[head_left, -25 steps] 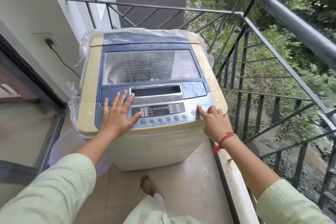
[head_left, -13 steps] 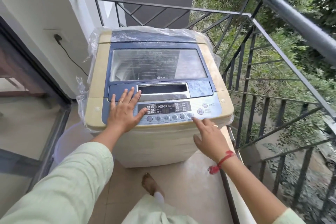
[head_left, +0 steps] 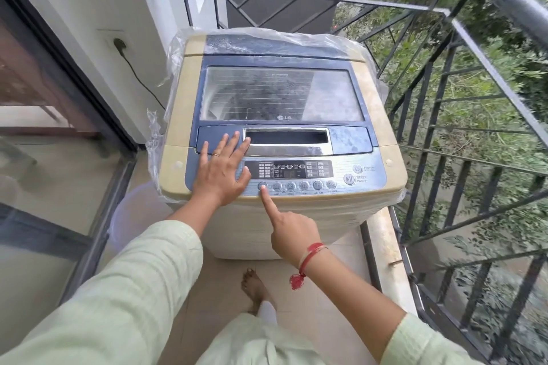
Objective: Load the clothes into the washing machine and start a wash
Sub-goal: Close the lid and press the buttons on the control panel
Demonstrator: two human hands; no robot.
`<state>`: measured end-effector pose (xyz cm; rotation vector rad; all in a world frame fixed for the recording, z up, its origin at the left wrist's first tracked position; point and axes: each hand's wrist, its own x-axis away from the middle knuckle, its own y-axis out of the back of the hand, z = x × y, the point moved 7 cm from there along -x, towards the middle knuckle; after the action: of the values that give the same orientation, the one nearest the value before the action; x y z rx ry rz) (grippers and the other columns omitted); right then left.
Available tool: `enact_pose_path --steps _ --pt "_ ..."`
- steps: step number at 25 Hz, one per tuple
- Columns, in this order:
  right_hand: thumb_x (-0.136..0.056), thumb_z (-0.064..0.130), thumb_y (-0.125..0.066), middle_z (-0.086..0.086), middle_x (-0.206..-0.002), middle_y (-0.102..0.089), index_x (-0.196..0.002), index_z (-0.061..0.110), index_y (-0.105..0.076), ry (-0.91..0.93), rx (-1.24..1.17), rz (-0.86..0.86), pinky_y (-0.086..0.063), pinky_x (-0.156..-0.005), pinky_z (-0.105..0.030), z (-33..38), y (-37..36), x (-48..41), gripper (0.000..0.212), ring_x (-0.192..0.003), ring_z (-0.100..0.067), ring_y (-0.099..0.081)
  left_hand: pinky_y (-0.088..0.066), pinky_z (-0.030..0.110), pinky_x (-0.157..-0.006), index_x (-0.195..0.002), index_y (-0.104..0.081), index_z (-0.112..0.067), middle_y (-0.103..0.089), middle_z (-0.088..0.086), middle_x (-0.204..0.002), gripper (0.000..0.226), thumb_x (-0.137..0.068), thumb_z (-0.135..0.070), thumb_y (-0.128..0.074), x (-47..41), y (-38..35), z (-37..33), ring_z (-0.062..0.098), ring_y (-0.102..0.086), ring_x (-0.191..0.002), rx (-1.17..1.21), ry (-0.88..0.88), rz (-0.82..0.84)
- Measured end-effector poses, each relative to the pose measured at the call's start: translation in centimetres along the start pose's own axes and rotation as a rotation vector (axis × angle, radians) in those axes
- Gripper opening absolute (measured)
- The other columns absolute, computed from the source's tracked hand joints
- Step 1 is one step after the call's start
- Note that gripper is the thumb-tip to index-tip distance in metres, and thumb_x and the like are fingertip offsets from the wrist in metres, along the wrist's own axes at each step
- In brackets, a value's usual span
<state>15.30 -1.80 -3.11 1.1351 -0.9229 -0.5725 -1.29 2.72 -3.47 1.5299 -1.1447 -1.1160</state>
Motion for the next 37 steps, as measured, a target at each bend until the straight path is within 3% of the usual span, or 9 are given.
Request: enact_pose_path --steps 5,9,13,17,24,30,34,37 --pt "-0.084 0.003 -0.041 -0.004 -0.077 -0.059 -0.149 0.025 0.013 0.004 0.024 -0.015 -0.024 -0.044 -0.023 0.9 0.7 -0.2 0.087 -0.053 -0.022 -0.044 -0.004 0.052 -0.116 -0.148 -0.020 -0.031 -0.017 -0.002 -0.157 0.070 -0.081 -0.049 -0.019 0.0 0.1 0.0 0.018 -0.015 -0.145 0.007 -0.001 -0.003" --pt "-0.084 -0.001 -0.040 -0.001 -0.075 -0.053 -0.149 0.017 0.014 0.011 0.093 -0.032 -0.022 -0.044 -0.023 1.5 0.7 -0.4 0.086 -0.046 -0.016 -0.035 -0.005 0.053 -0.116 -0.148 -0.021 -0.031 -0.018 -0.002 -0.157 0.070 -0.081 -0.050 -0.019 0.0 0.1 0.0 0.019 -0.015 -0.145 0.000 -0.002 -0.006" --pt "-0.086 0.003 -0.040 -0.006 -0.095 -0.067 -0.149 0.023 0.014 0.036 0.024 0.022 -0.030 -0.050 -0.025 1.4 0.7 -0.5 0.086 -0.067 -0.025 -0.052 -0.004 0.053 -0.116 -0.148 -0.021 -0.031 -0.018 -0.001 -0.157 0.070 -0.081 -0.049 -0.020 0.1 0.0 0.0 0.019 -0.014 -0.145 -0.004 -0.003 -0.004" --pt "-0.087 0.011 -0.043 -0.008 -0.083 -0.056 -0.148 0.038 0.008 0.052 -0.143 0.020 -0.036 -0.060 -0.030 -0.3 1.4 0.2 0.084 -0.068 -0.026 -0.049 -0.004 0.052 -0.116 -0.148 -0.020 -0.031 -0.017 -0.002 -0.157 0.071 -0.080 -0.050 -0.017 0.1 0.1 0.0 0.018 -0.013 -0.145 -0.019 0.000 -0.004" --pt "-0.087 0.015 -0.043 0.005 -0.058 -0.038 -0.148 0.031 0.014 -0.186 -0.126 -0.057 -0.026 -0.044 -0.027 -5.4 0.8 2.2 0.085 -0.047 -0.015 -0.035 -0.003 0.052 -0.117 -0.148 -0.019 -0.032 -0.016 -0.002 -0.158 0.069 -0.082 -0.049 -0.019 0.1 -0.1 0.1 0.018 -0.013 -0.145 -0.018 0.003 0.003" --pt "-0.084 0.007 -0.040 0.000 -0.068 -0.051 -0.148 0.034 0.012 -0.173 -0.055 0.030 -0.028 -0.044 -0.024 -5.8 0.7 1.2 0.087 -0.052 -0.018 -0.043 -0.003 0.052 -0.116 -0.147 -0.023 -0.030 -0.019 -0.001 -0.157 0.069 -0.081 -0.049 -0.019 0.0 0.0 0.1 0.018 -0.015 -0.145 -0.004 0.000 -0.011" --pt "-0.088 0.015 -0.041 -0.004 -0.086 -0.055 -0.147 0.040 0.008 -0.117 -0.118 0.138 -0.038 -0.057 -0.029 -7.0 1.8 0.9 0.081 -0.071 -0.024 -0.050 -0.004 0.053 -0.116 -0.147 -0.025 -0.029 -0.020 0.000 -0.156 0.067 -0.082 -0.047 -0.023 0.1 0.1 0.0 0.019 -0.016 -0.145 0.000 -0.004 -0.014" --pt "-0.089 0.021 -0.045 0.000 -0.069 -0.050 -0.147 0.036 0.014 -0.113 -0.122 0.076 -0.032 -0.047 -0.028 -7.3 1.5 2.4 0.084 -0.059 -0.022 -0.047 -0.004 0.053 -0.117 -0.147 -0.024 -0.029 -0.019 -0.001 -0.157 0.068 -0.082 -0.048 -0.021 0.1 0.0 0.0 0.019 -0.016 -0.145 -0.009 -0.007 -0.018"
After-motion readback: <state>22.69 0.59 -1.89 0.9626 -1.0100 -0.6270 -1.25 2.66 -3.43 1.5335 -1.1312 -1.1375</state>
